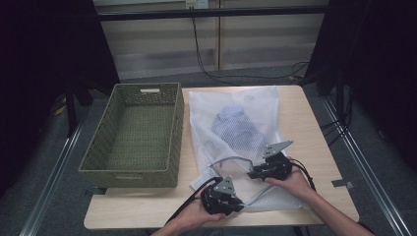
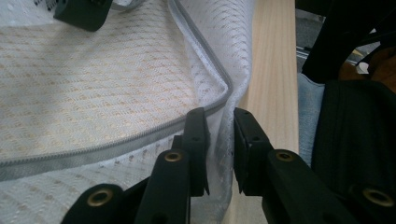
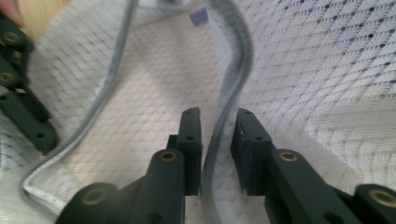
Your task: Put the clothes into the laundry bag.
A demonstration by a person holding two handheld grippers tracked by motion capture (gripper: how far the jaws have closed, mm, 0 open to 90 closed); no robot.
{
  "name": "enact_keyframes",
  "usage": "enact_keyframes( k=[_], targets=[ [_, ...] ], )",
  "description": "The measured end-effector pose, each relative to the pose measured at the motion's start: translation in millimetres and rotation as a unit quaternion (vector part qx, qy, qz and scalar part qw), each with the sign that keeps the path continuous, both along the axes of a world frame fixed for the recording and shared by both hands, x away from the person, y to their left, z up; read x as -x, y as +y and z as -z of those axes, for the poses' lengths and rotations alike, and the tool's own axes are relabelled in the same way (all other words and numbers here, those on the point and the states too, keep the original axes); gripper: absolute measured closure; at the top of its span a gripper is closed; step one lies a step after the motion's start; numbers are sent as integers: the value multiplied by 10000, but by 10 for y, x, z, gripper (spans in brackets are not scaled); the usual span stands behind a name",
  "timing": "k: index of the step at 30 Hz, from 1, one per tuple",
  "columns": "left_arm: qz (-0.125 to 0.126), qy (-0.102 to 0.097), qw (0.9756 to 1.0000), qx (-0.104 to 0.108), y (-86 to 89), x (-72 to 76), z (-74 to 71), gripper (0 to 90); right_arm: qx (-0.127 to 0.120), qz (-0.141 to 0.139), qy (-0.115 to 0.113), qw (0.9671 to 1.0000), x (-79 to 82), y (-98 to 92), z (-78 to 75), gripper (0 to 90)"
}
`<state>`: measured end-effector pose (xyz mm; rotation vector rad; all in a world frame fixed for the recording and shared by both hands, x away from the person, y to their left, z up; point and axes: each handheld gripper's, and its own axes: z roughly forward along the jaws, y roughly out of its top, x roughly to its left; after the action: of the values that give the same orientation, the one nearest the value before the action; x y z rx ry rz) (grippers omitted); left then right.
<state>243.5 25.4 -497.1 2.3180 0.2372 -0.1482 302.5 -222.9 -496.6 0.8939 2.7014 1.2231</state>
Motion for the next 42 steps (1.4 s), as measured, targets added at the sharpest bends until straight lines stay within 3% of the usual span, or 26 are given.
enact_keyframes(
  k=[3,4,8,11,13,18,22,25,27,29,30,32,34,36,40,42],
  targets=[
    [-60,37,9998,160,38,-1,-67,749,-209,58,-73,9997,27,-45,-77,657],
    [-35,-58,9999,159,62,-14,-108,744,-243,100,-90,9996,42,-66,-108,643],
    [-306,-97,9983,490,202,-34,-266,733,-373,243,-196,9988,91,-192,-179,604],
    [-552,-205,9963,619,391,-70,-372,754,-458,347,-209,9981,129,-317,-211,666],
    [-647,-225,9954,674,541,-88,-406,835,-497,380,-223,9978,159,-383,-237,732],
    [-1058,-384,9924,493,864,-100,-420,872,-290,325,-217,9988,344,-533,-213,865],
    [-1268,-459,9907,190,930,-149,-299,854,-215,431,-156,9987,444,-682,-175,895],
    [-1228,-460,9913,-62,841,-208,-192,829,-231,493,-122,9984,424,-716,-161,900],
    [-1204,-461,9913,-254,775,-224,-147,799,-108,467,-41,9988,398,-693,-126,890],
    [-1178,-427,9918,-233,737,-229,-116,764,-18,439,-8,9990,376,-667,-89,876],
    [-1169,-475,9913,-374,734,-225,-122,746,40,441,-6,9990,367,-661,-81,870],
    [-1161,-538,9910,-384,727,-218,-86,700,40,442,17,9990,351,-657,-64,849],
    [-1201,-596,9894,-555,722,-201,-59,643,91,476,51,9988,337,-660,-50,824],
    [-1143,-598,9899,-581,737,-199,-57,620,130,497,69,9987,322,-665,-31,785],
    [-1229,-518,9898,-499,755,-198,-49,657,211,528,81,9983,301,-656,1,759],
    [-1024,-508,9916,-608,783,-228,-63,770,205,534,86,9983,292,-650,6,758]
  ],
)
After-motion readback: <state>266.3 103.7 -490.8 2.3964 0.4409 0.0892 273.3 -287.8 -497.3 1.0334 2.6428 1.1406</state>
